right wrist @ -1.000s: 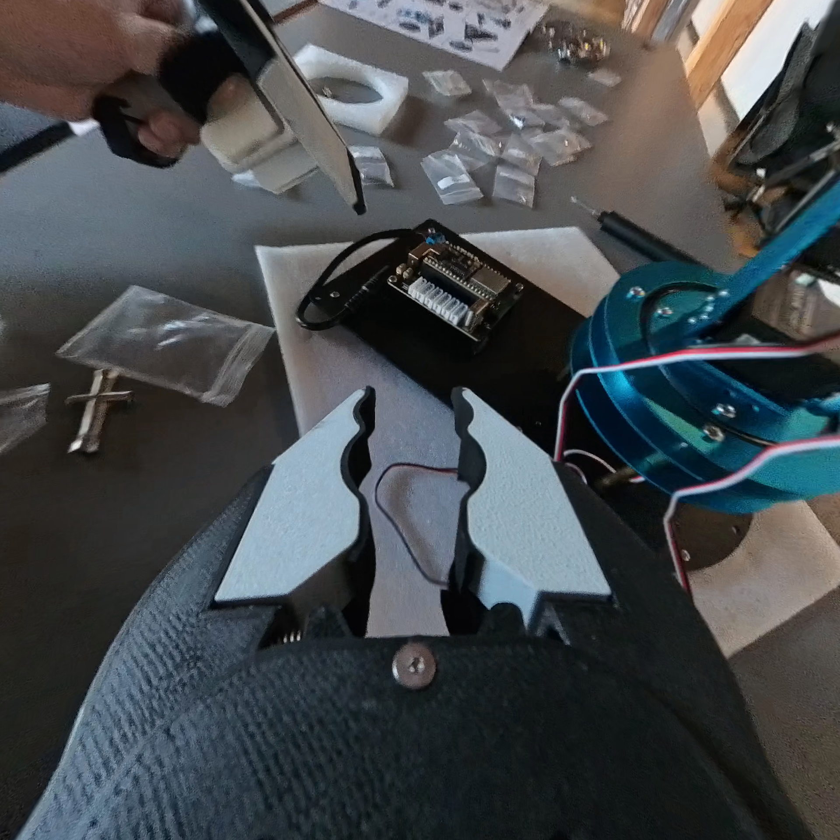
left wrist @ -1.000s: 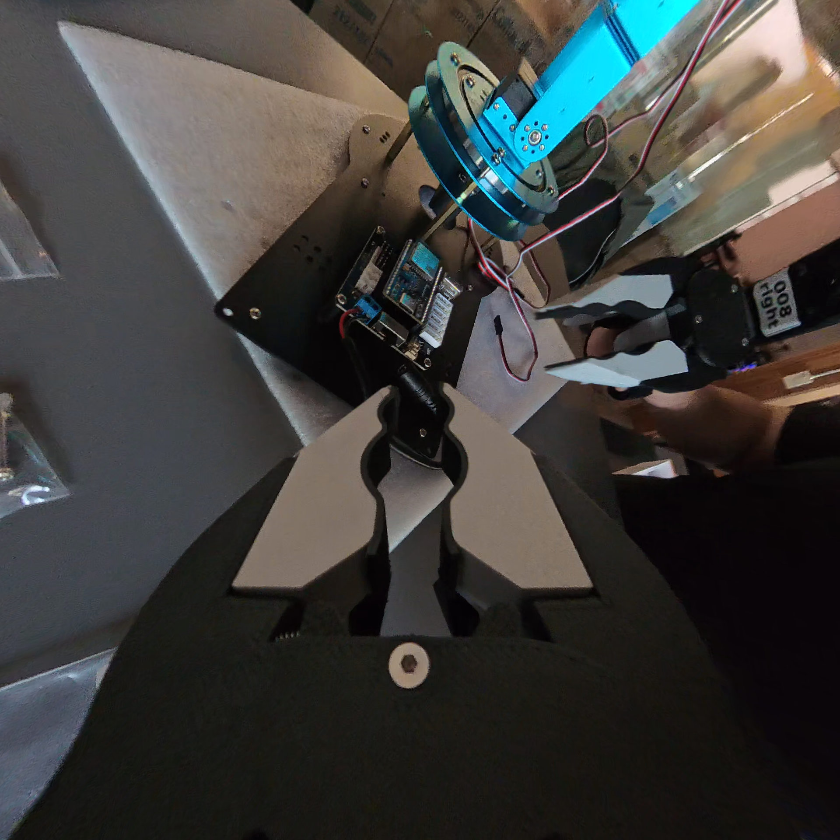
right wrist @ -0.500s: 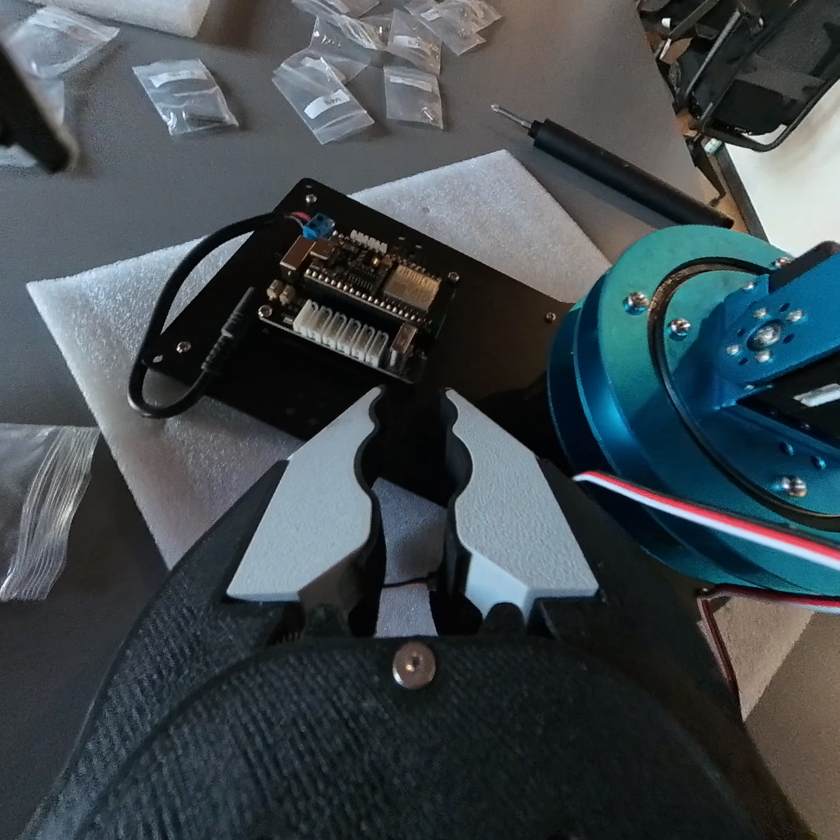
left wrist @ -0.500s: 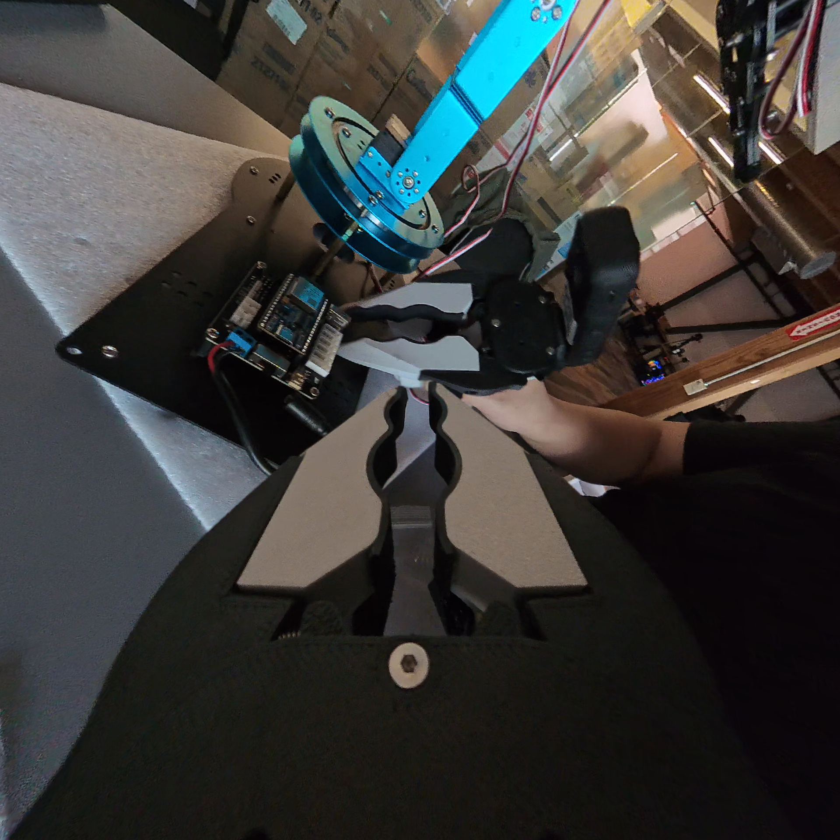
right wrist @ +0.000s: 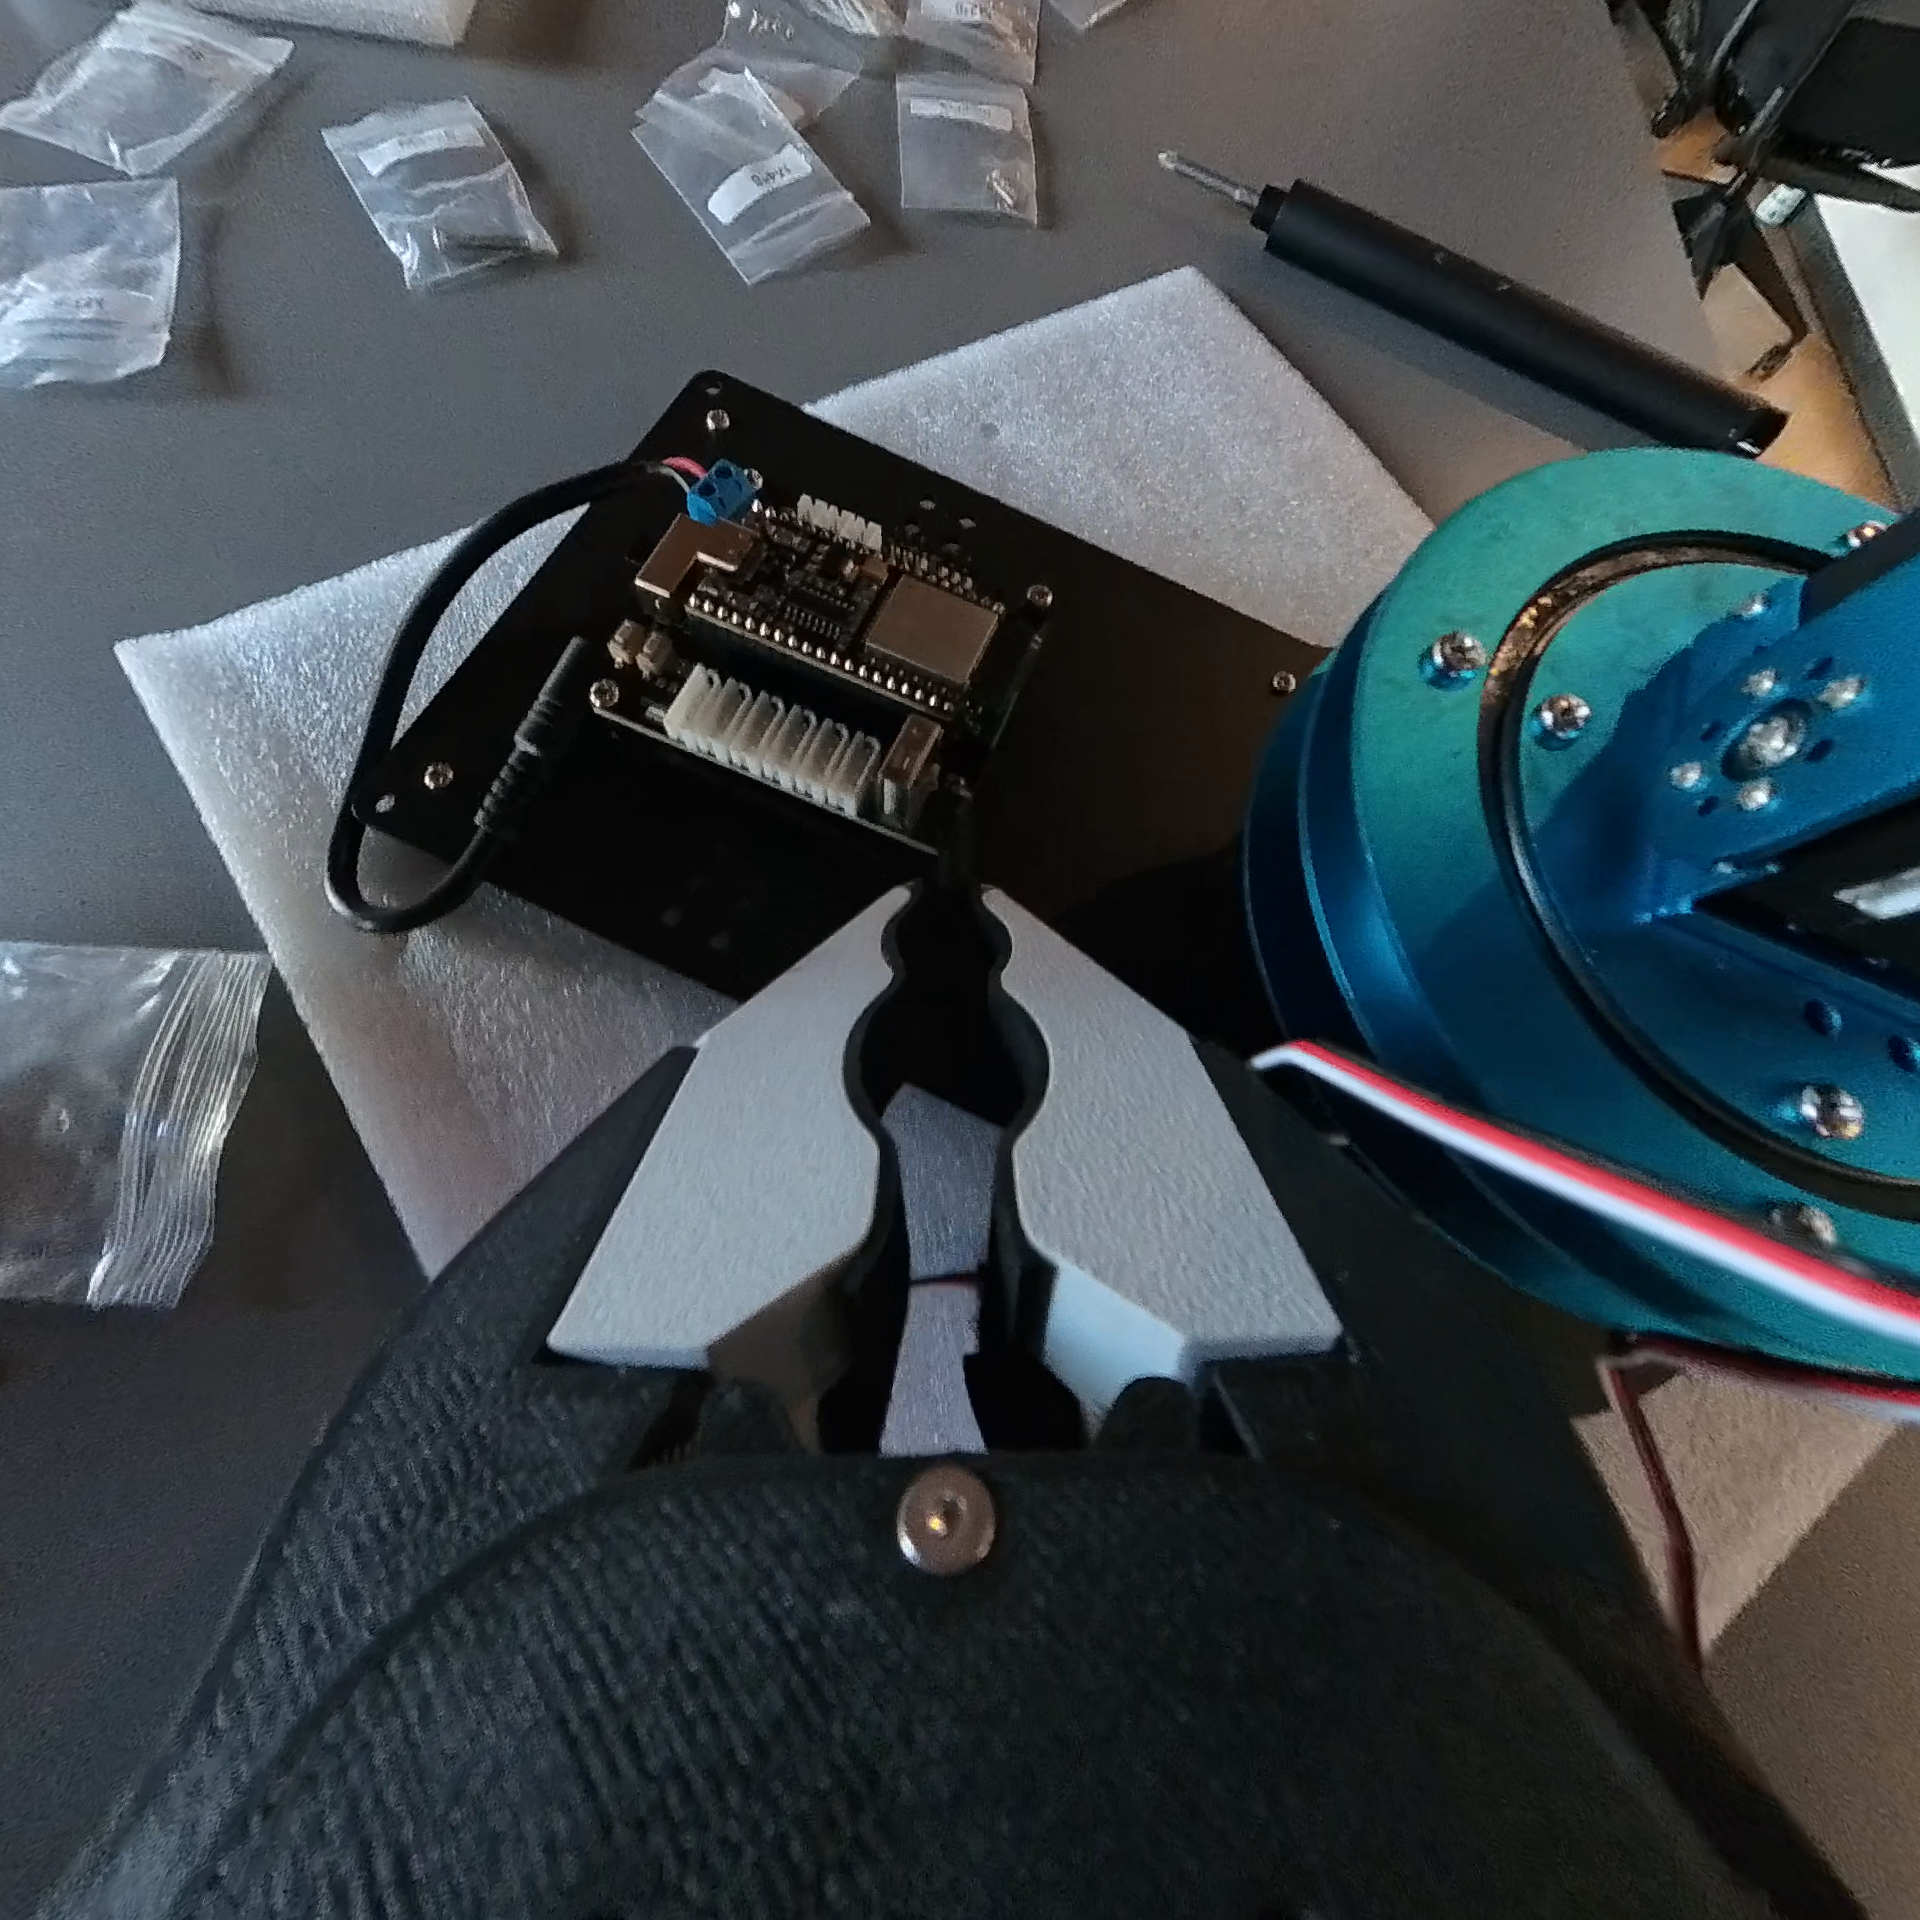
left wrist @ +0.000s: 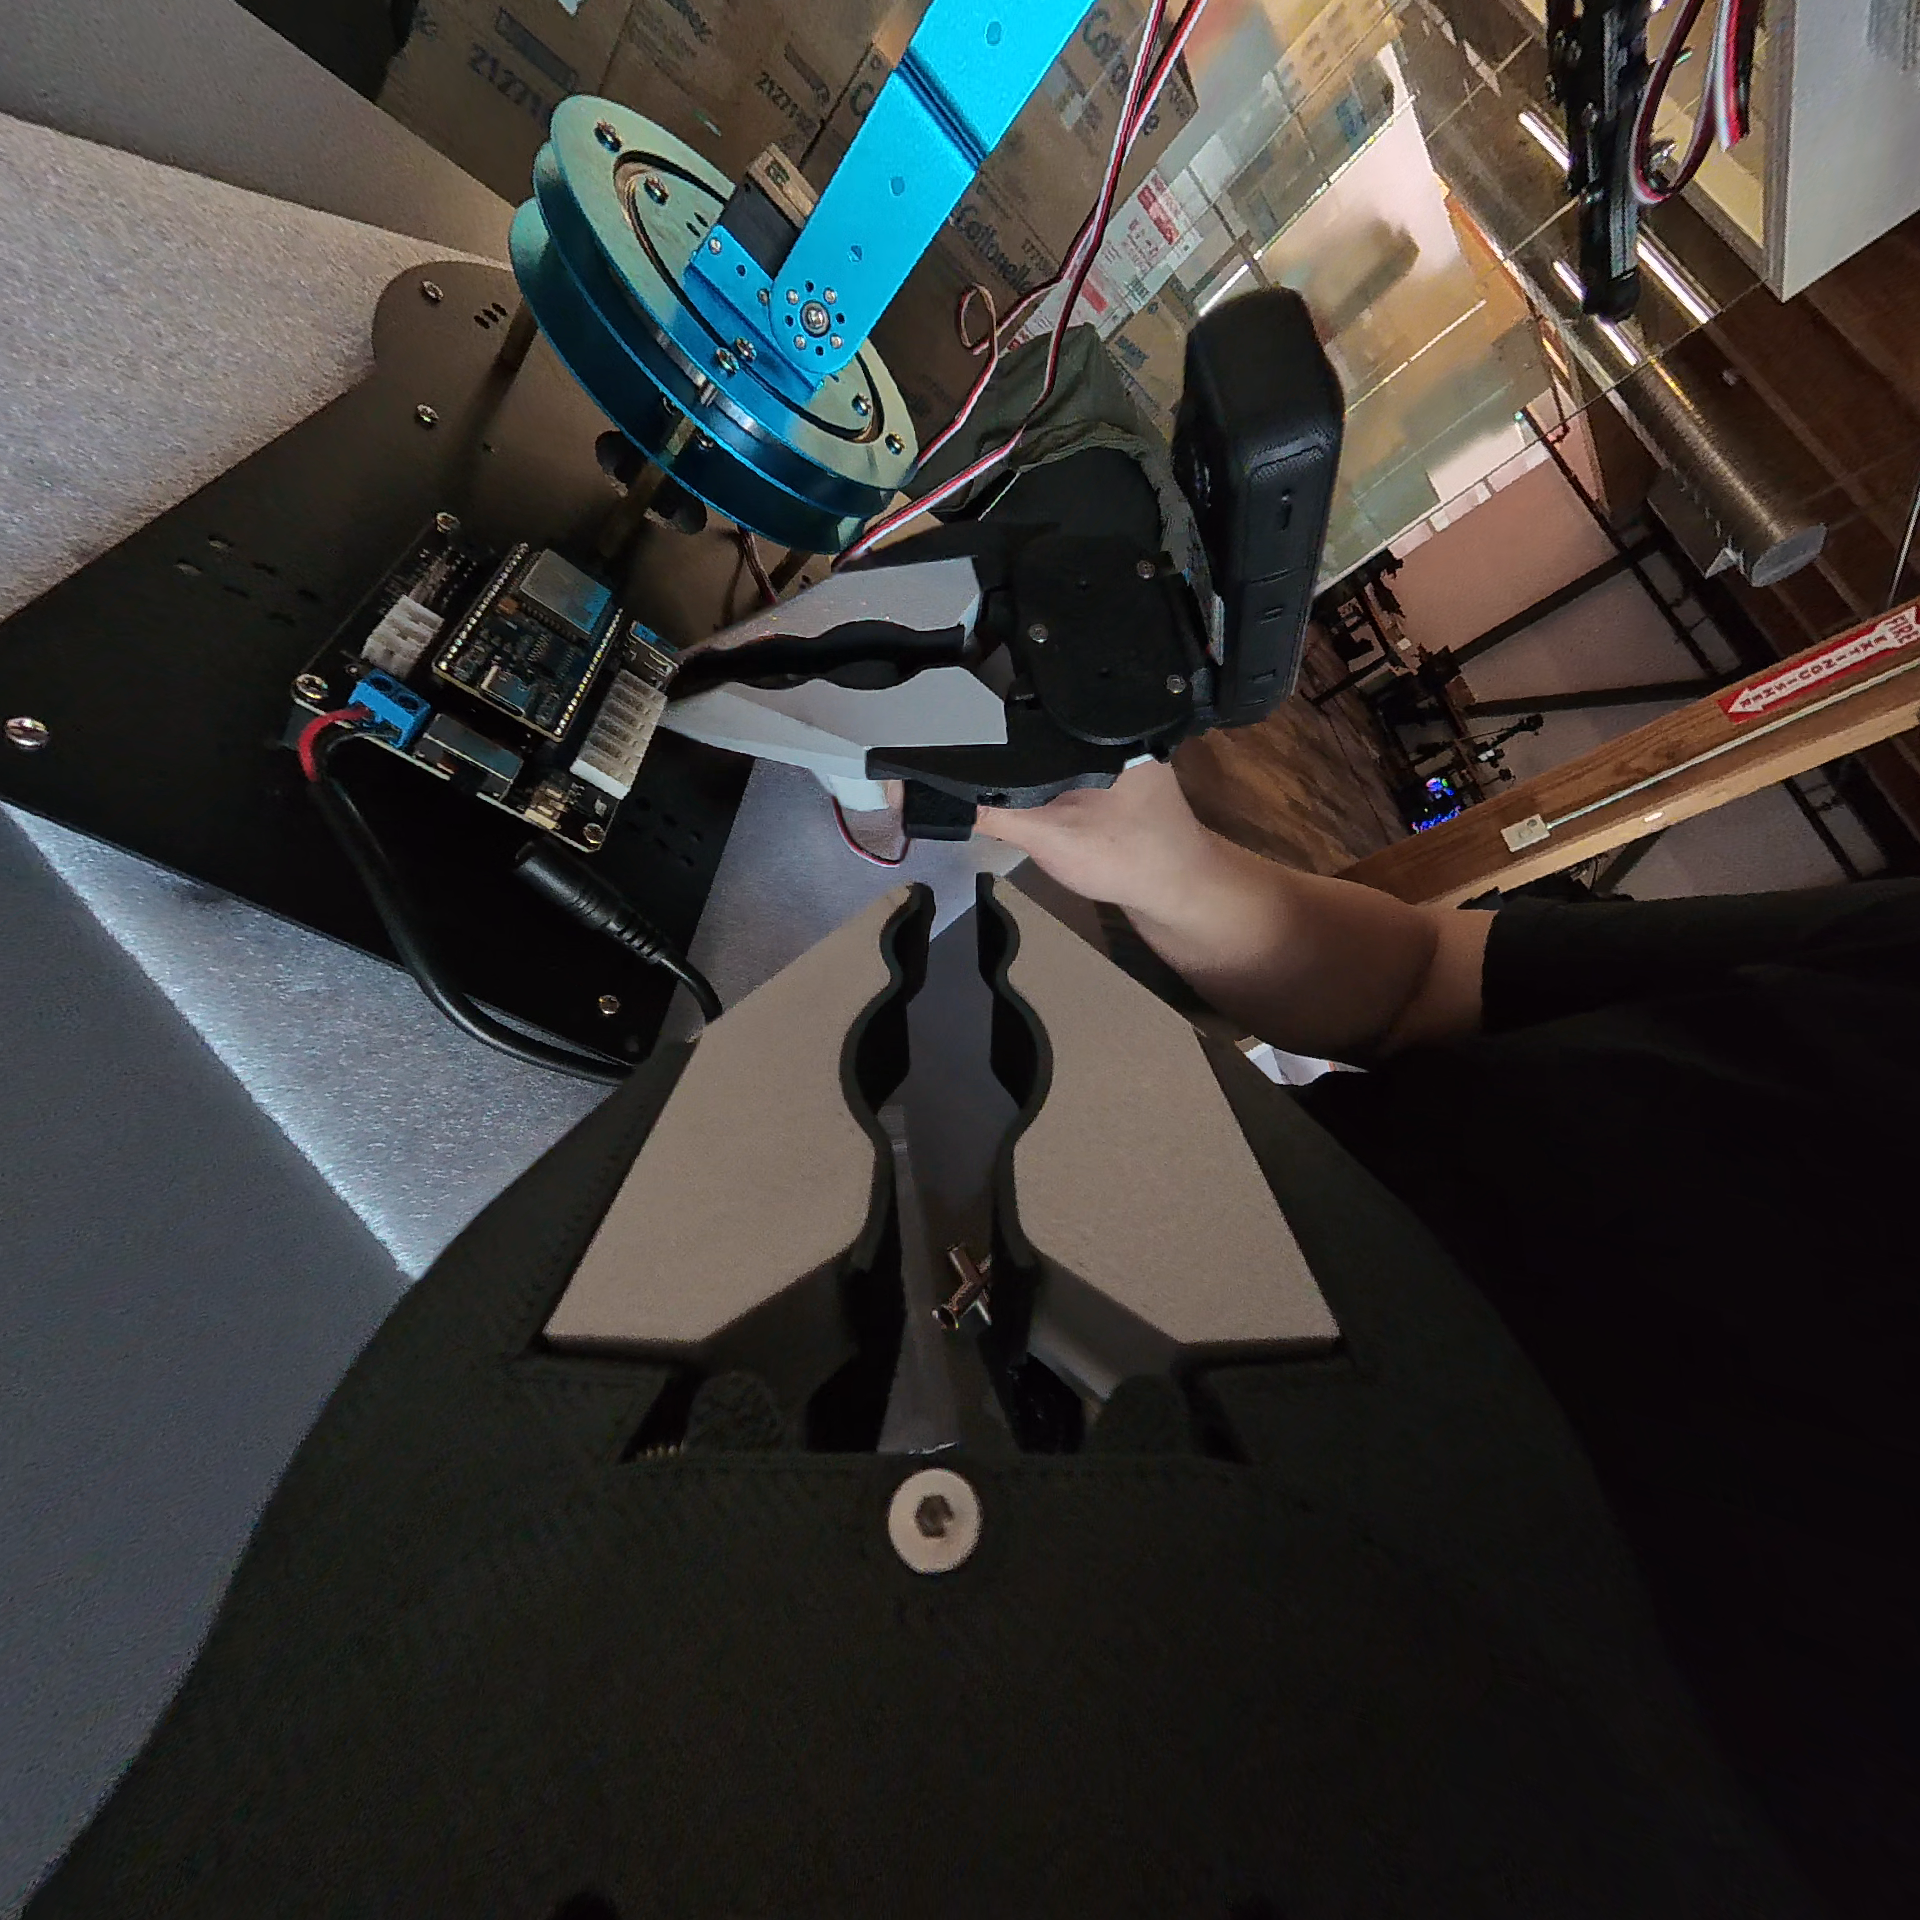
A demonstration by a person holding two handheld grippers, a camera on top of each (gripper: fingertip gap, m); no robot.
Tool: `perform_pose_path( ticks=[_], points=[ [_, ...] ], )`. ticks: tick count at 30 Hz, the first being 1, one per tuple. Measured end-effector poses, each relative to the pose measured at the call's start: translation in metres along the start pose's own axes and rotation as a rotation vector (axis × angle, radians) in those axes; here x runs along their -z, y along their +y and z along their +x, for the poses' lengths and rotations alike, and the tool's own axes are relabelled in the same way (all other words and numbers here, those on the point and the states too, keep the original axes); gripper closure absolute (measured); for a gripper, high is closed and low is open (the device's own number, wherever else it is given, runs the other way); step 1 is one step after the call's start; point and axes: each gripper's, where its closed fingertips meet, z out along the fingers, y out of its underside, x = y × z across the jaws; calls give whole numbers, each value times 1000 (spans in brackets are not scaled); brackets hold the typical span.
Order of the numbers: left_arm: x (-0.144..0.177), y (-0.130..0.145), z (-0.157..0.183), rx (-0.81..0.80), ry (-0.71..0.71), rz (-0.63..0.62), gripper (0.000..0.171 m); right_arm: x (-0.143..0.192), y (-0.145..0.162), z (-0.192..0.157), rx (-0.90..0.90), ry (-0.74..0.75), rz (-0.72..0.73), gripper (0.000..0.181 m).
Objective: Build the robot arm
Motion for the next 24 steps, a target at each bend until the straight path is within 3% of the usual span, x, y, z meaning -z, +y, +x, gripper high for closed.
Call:
perform_pose_path(
  ticks=[5, 10, 14, 18, 24],
  points=[
    [-5, 9, 3, -9, -14, -19, 165, 23, 13, -9, 1, -83, -12, 176],
    [-23, 16, 14, 50, 28, 39, 160, 73, -10, -40, 17, -308, 248, 176],
    [-33, 9, 28, 106, 67, 186, 157, 105, -30, -44, -30, -311, 450, 176],
    [-42, 1, 43, 113, 140, 310, 157, 115, -39, -50, -12, -314, 541, 177],
    [-44, -4, 41, 52, 101, 374, 167, 116, -42, -61, 2, -372, 570, 176]
  ],
)
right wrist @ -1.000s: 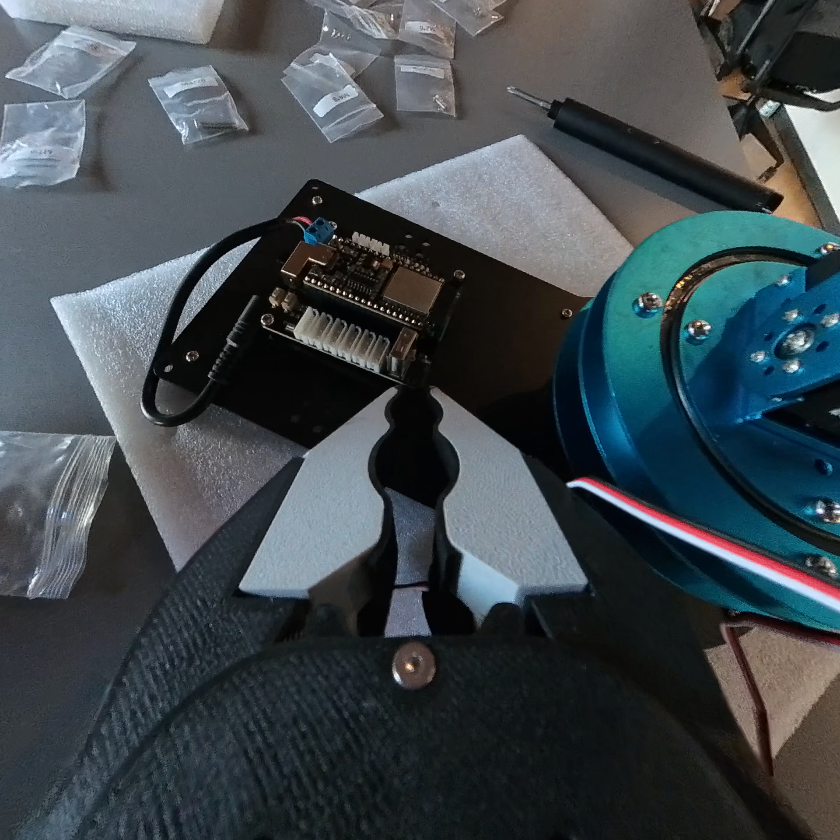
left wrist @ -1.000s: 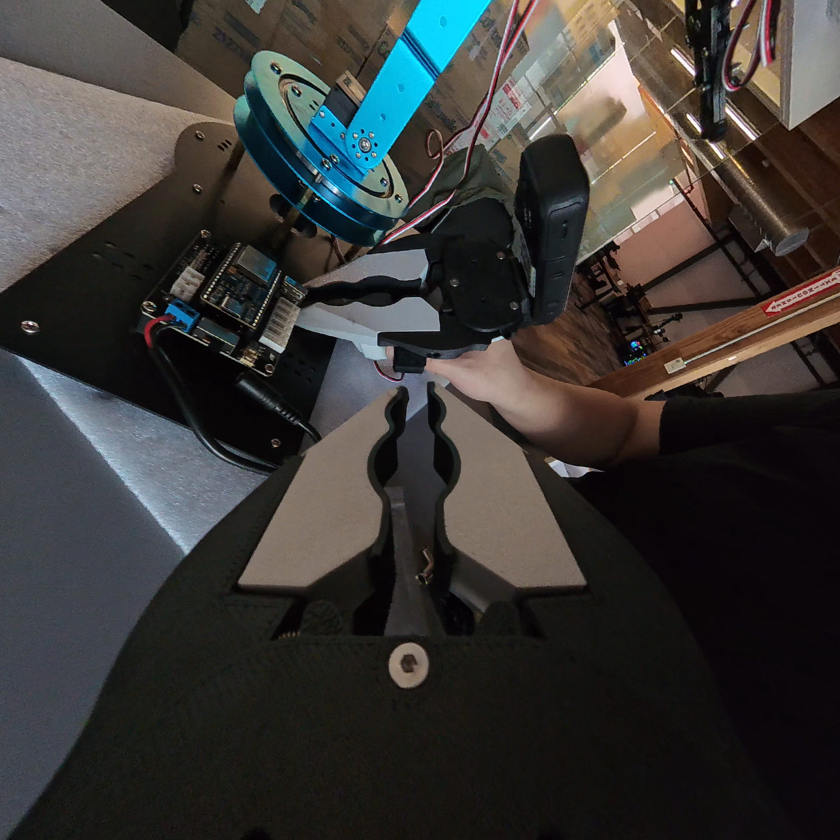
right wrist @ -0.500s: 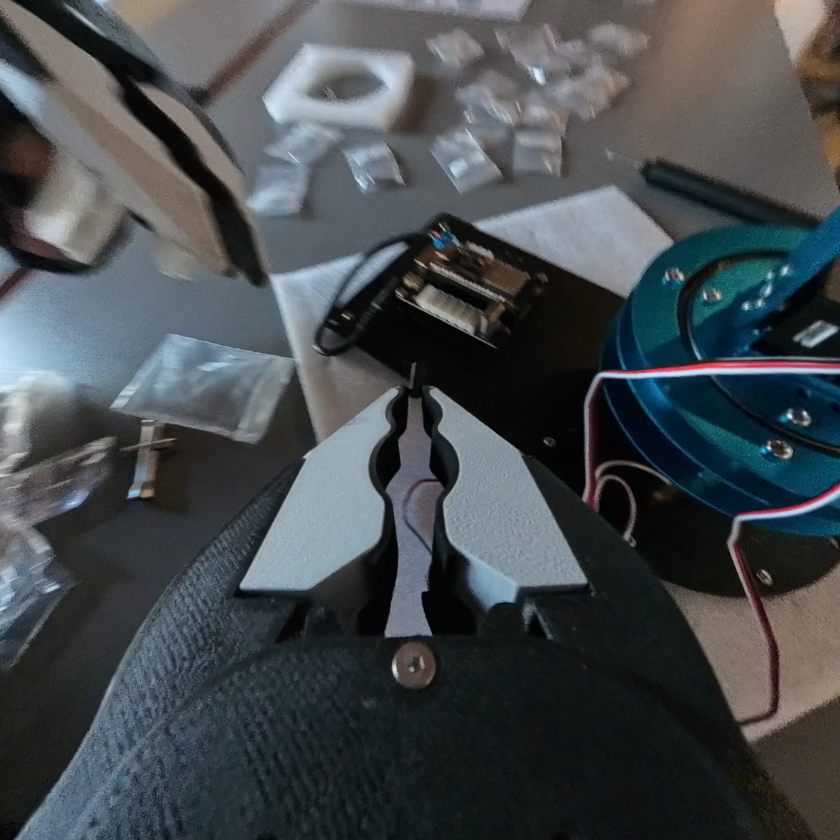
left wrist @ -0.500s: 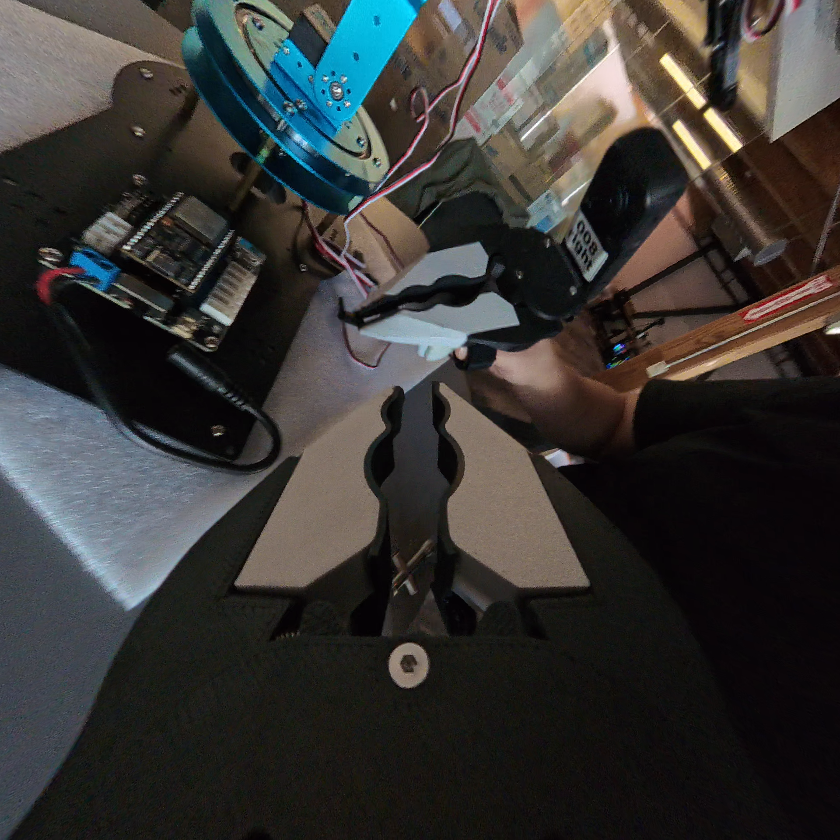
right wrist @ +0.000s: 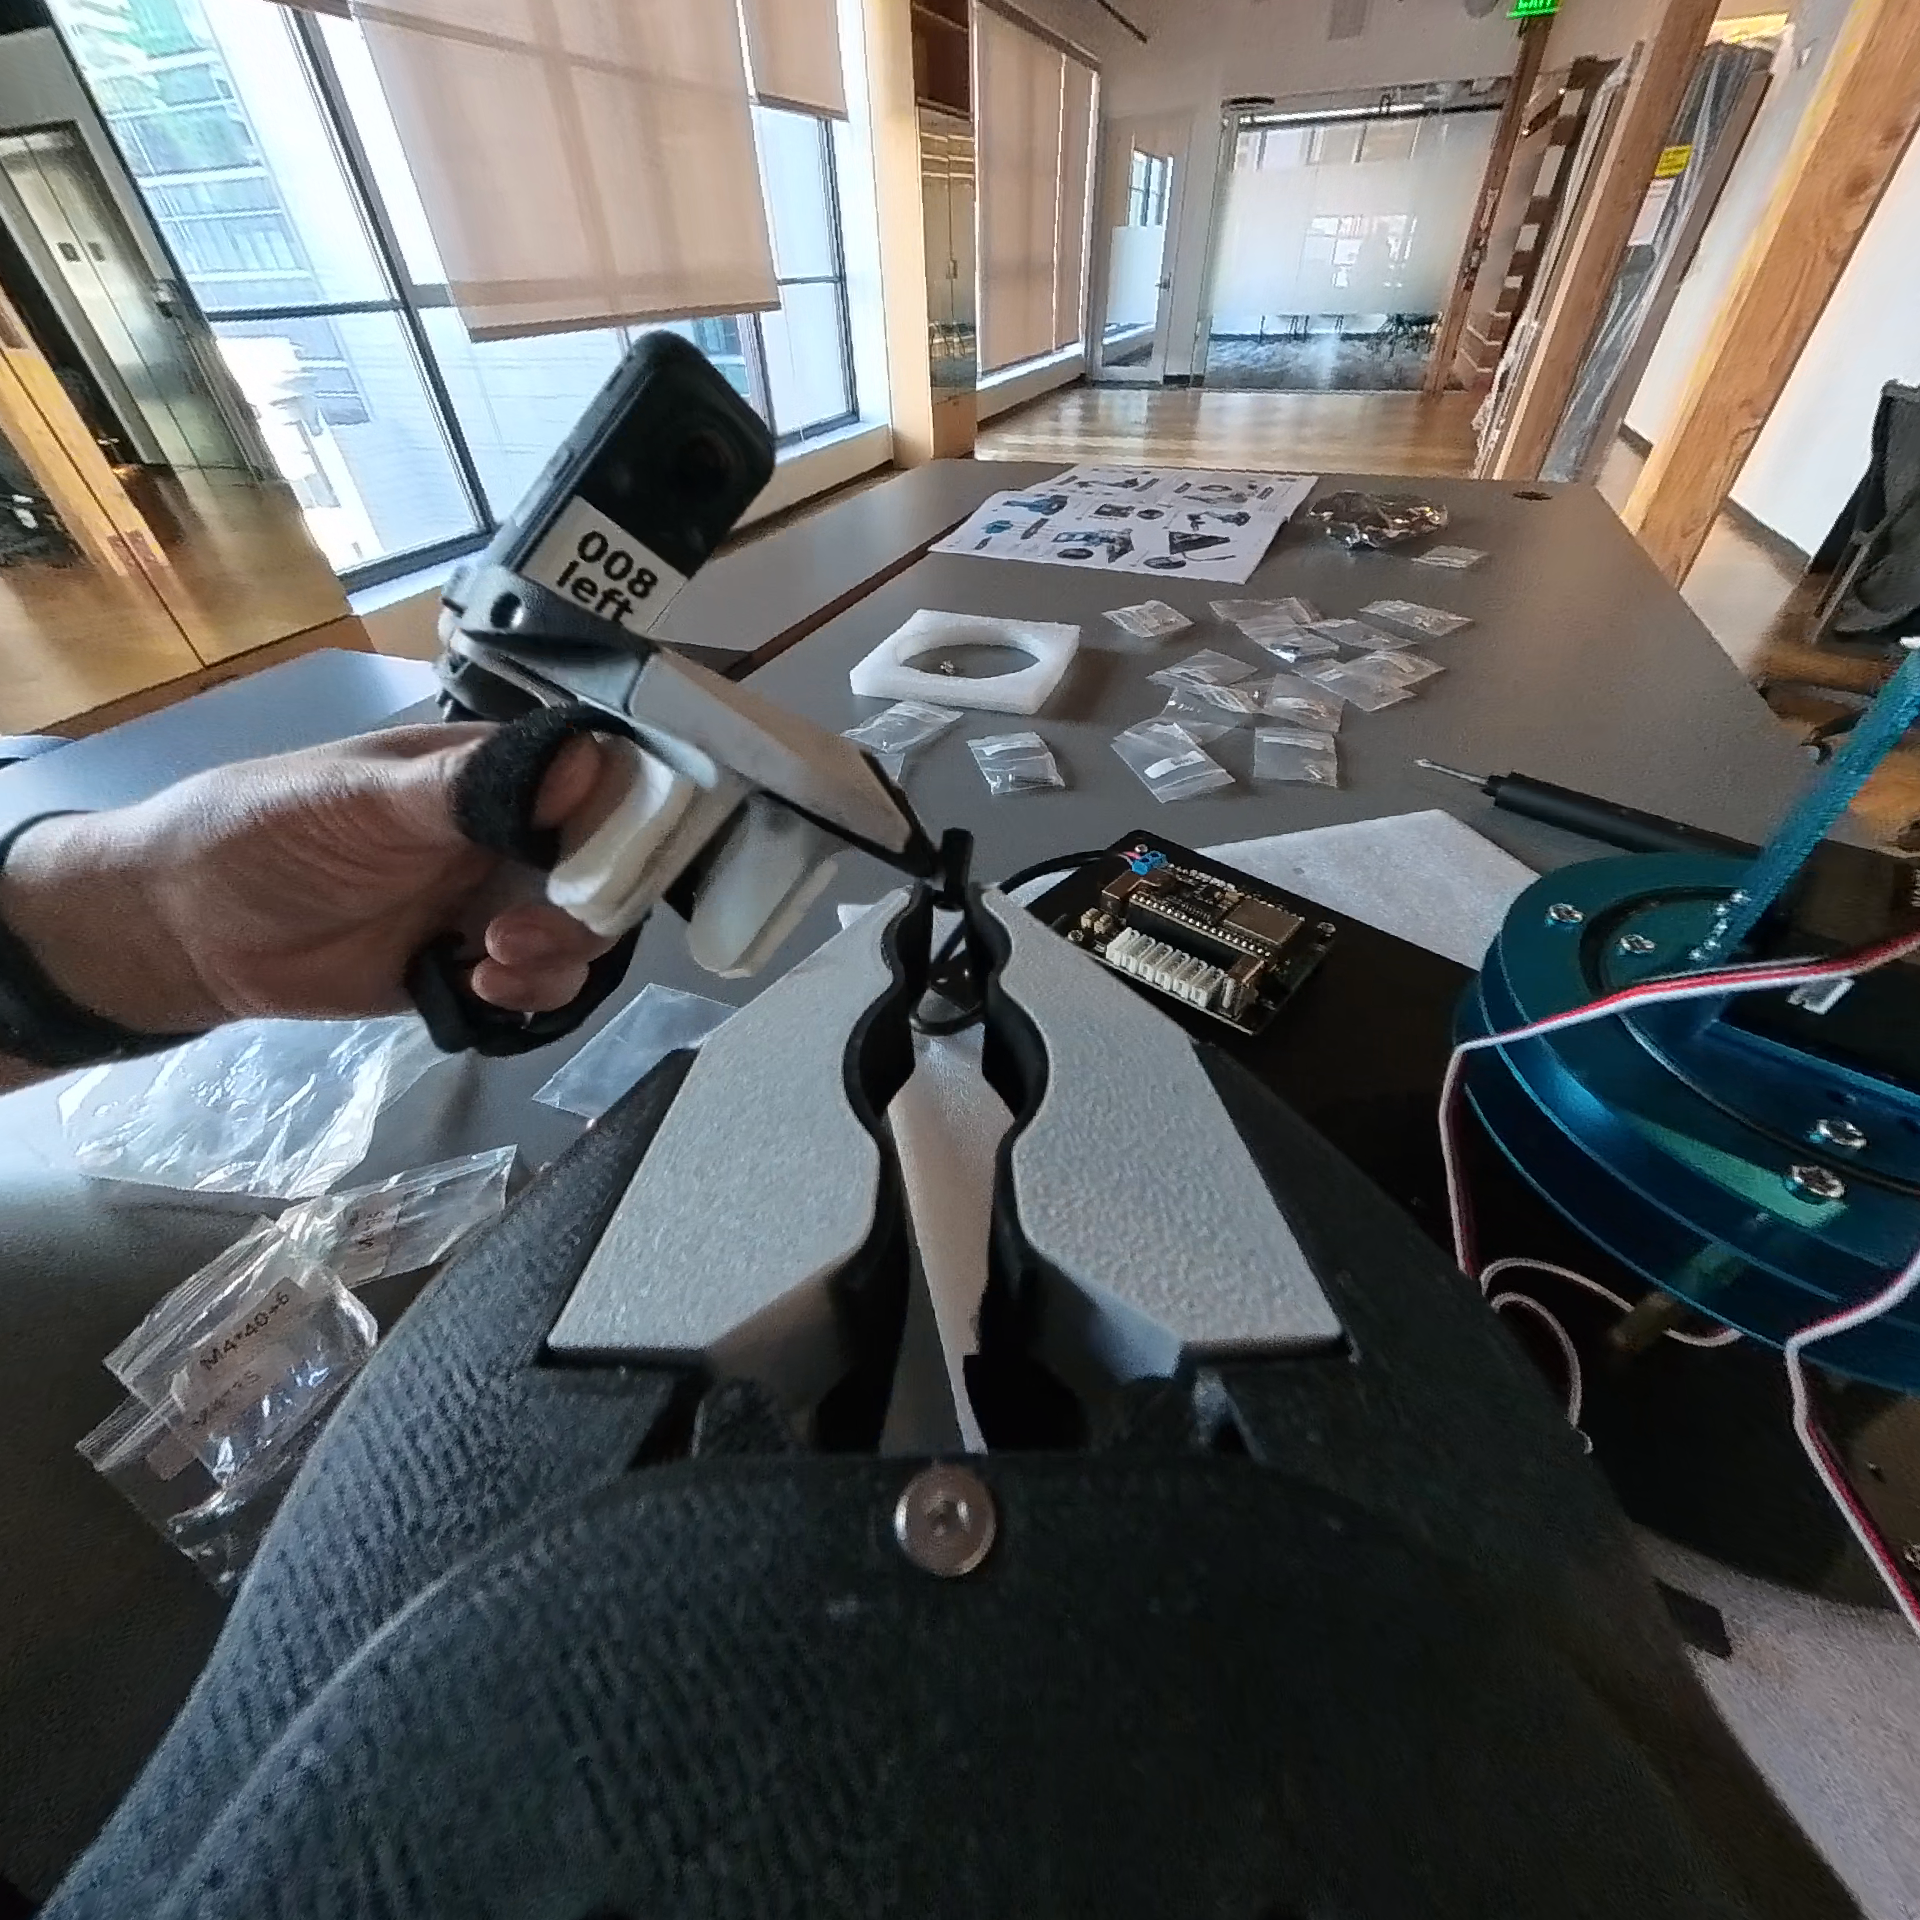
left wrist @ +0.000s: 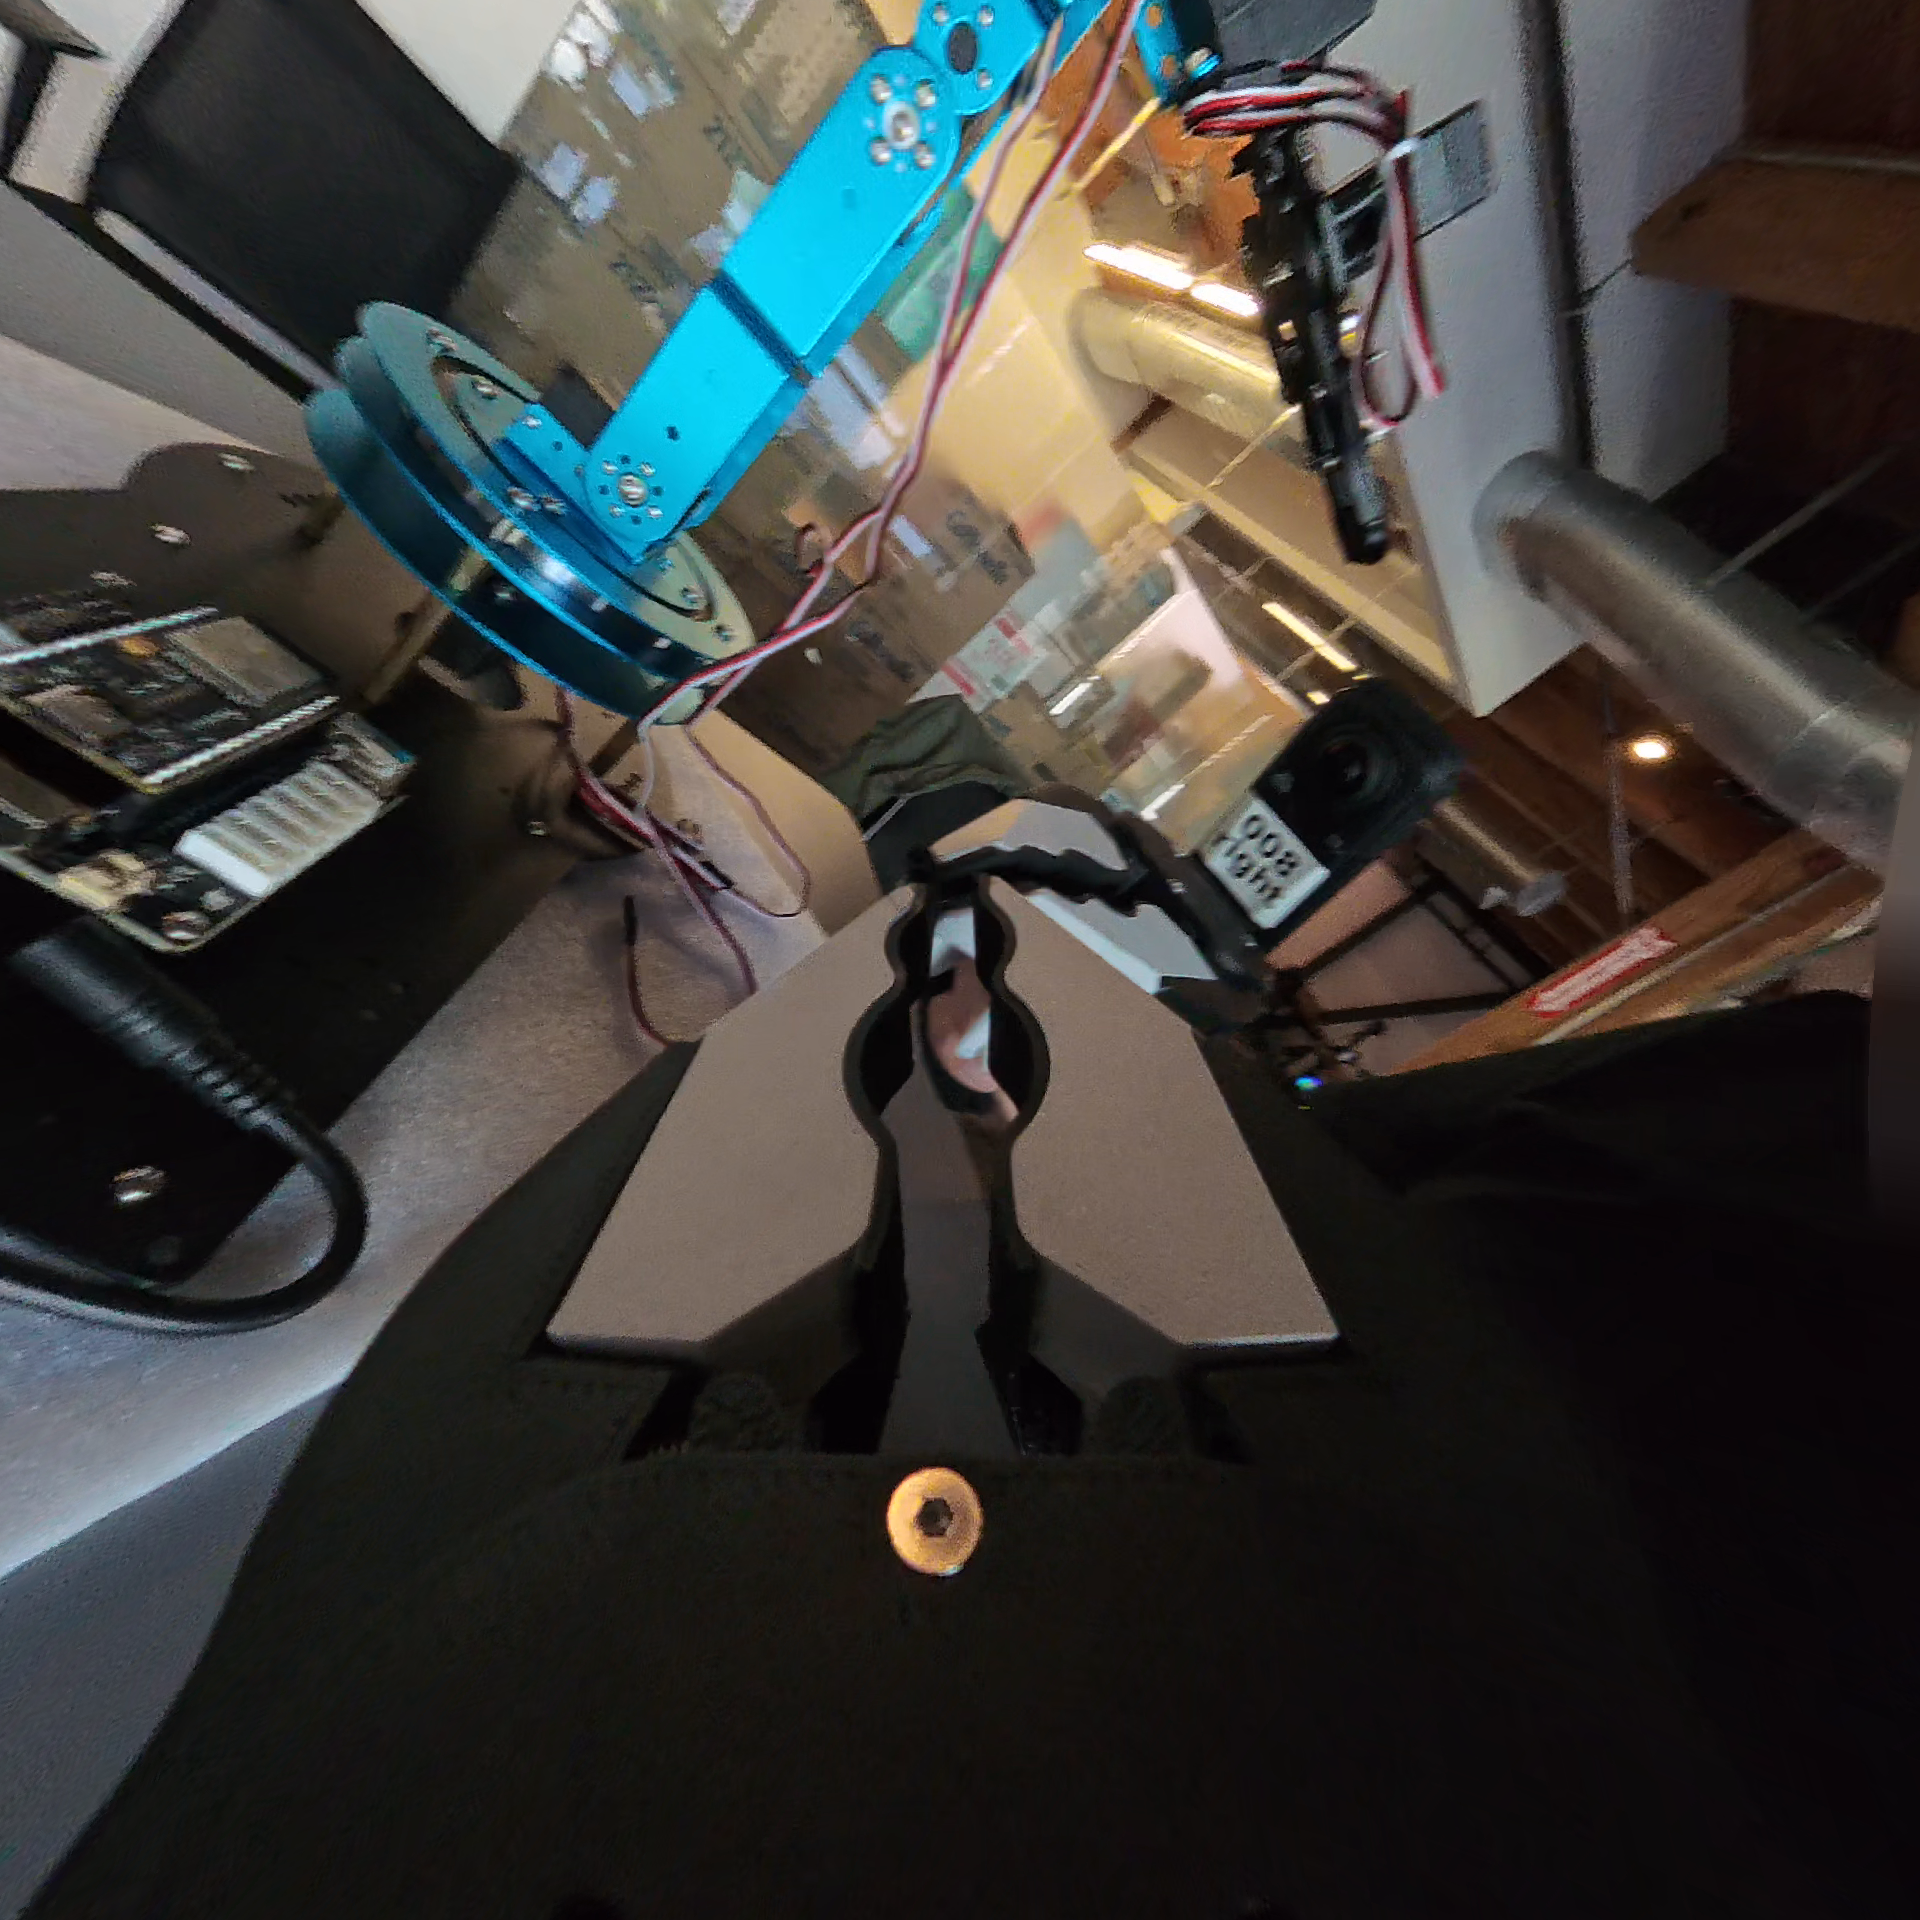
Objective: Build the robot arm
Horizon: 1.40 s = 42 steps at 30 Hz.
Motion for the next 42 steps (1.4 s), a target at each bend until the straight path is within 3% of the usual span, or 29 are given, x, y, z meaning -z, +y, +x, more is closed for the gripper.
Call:
perform_pose_path(
  ticks=[6, 11, 14, 18, 22, 26, 29, 31, 35, 42],
  points=[
    [-2, 2, -1, 27, 7, -15, 164, -2, -1, -5, 8, -33, 29, 176],
    [-1, 8, -12, -83, -96, -78, 168, -6, 9, -5, 25, -50, -10, 175],
    [5, 8, -14, -221, -171, -138, 168, -5, 13, -7, 70, -90, -46, 160],
    [17, 7, -18, -569, -332, -272, 168, 3, 2, -17, 35, -218, -45, 163],
    [16, 29, -4, -818, -283, -471, 168, 8, 1, -27, 263, -278, -61, 157],
    [22, 51, 6, -860, -159, -643, 168, 13, 9, -41, 468, -330, -97, 158],
    [23, 46, 10, -922, -146, -640, 168, 12, 16, -48, 85, -446, -171, 165],
    [24, 45, 7, -946, -157, -646, 168, 14, 7, -48, -72, -477, -111, 170],
    [21, 46, 5, -968, -151, -647, 168, 11, 9, -38, 38, -360, -83, 172],
    [18, 54, 6, -1011, -132, -688, 168, 11, 14, -46, 103, -390, -113, 173]
  ],
)
